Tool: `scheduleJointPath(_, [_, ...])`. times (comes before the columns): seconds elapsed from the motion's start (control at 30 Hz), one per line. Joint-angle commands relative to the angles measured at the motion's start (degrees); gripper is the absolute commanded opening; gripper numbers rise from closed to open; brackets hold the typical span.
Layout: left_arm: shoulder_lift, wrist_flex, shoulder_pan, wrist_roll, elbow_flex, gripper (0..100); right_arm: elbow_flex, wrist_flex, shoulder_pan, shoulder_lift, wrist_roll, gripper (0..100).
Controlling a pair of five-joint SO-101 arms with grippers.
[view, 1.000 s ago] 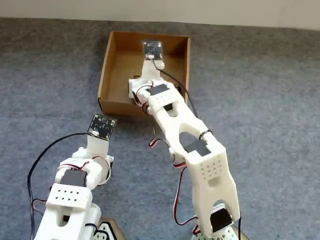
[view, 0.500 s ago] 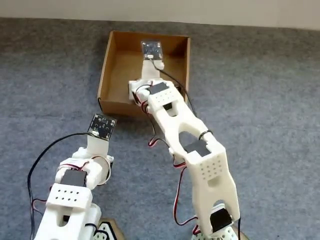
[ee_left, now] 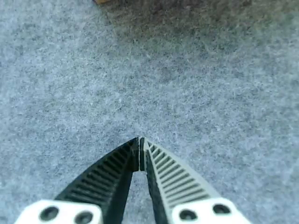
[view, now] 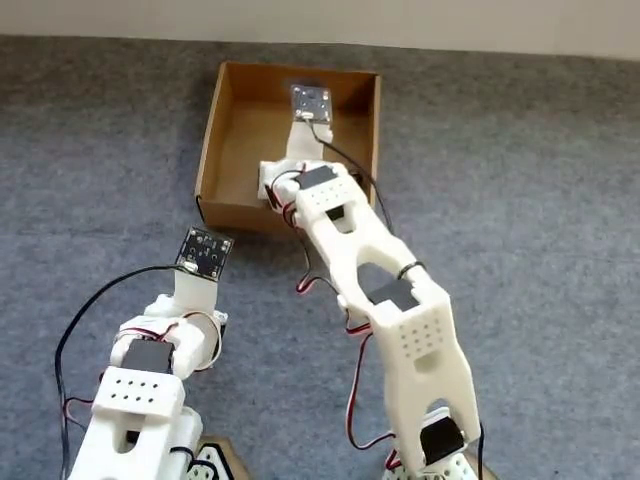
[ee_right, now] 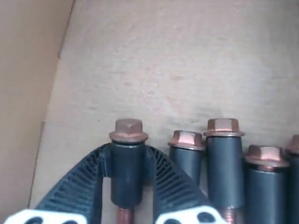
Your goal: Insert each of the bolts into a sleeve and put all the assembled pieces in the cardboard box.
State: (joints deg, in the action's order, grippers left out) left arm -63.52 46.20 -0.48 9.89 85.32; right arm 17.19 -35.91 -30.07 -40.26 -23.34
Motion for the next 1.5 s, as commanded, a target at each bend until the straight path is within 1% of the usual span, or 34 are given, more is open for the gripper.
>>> scheduleJointPath(0.0, [0.31, -0.79, 0.84, 0.26, -0.22, 4, 3.91, -3.21, 0.04, -1.19, 0.26, 1.8])
scheduleJointPath(0.17, [0.31, -0.79, 0.84, 0.26, -0.22, 4, 9.63, -7.78, 0.04, -4.18, 0.26, 10.8])
scheduleJointPath(0.33, [0.31, -0.79, 0.84, 0.26, -0.22, 4, 17.71, -12.00, 0.75, -4.09, 0.26, 11.3])
scheduleJointPath(0.47, [0.31, -0.79, 0.84, 0.26, -0.22, 4, 26.51, -17.98, 1.54, -4.09, 0.62, 11.3])
scheduleJointPath(0.63, [0.31, -0.79, 0.84, 0.26, -0.13, 4, 37.41, -28.97, 3.03, -4.18, 0.70, 11.3])
scheduleJointPath(0.8, [0.31, -0.79, 0.84, 0.26, -0.13, 4, 49.54, -44.35, 7.43, -4.18, 0.70, 10.8])
scheduleJointPath(0.83, [0.31, -0.79, 0.84, 0.26, -0.13, 4, 52.62, -47.69, 8.40, -4.18, 0.79, 9.4])
scheduleJointPath(0.93, [0.31, -0.79, 0.84, 0.26, -0.13, 4, 61.58, -55.43, 10.33, -4.62, 0.79, 0.0])
scheduleJointPath(1.0, [0.22, -0.79, 0.84, 0.26, -0.13, 4, 66.86, -59.56, 10.33, -4.62, 0.79, 1.3])
scheduleJointPath(1.1, [0.22, -0.70, 0.84, 0.26, -0.13, 4, 74.68, -64.84, 10.15, -4.62, 0.79, 0.5])
scheduleJointPath(1.23, [0.22, -0.70, 0.84, 0.26, -0.13, 4, 82.07, -65.27, 10.07, -4.00, 0.70, 0.5])
scheduleJointPath(1.47, [-0.04, -0.88, 0.84, 0.26, 0.40, 4, 80.84, -65.45, 6.81, 0.04, 0.62, 0.5])
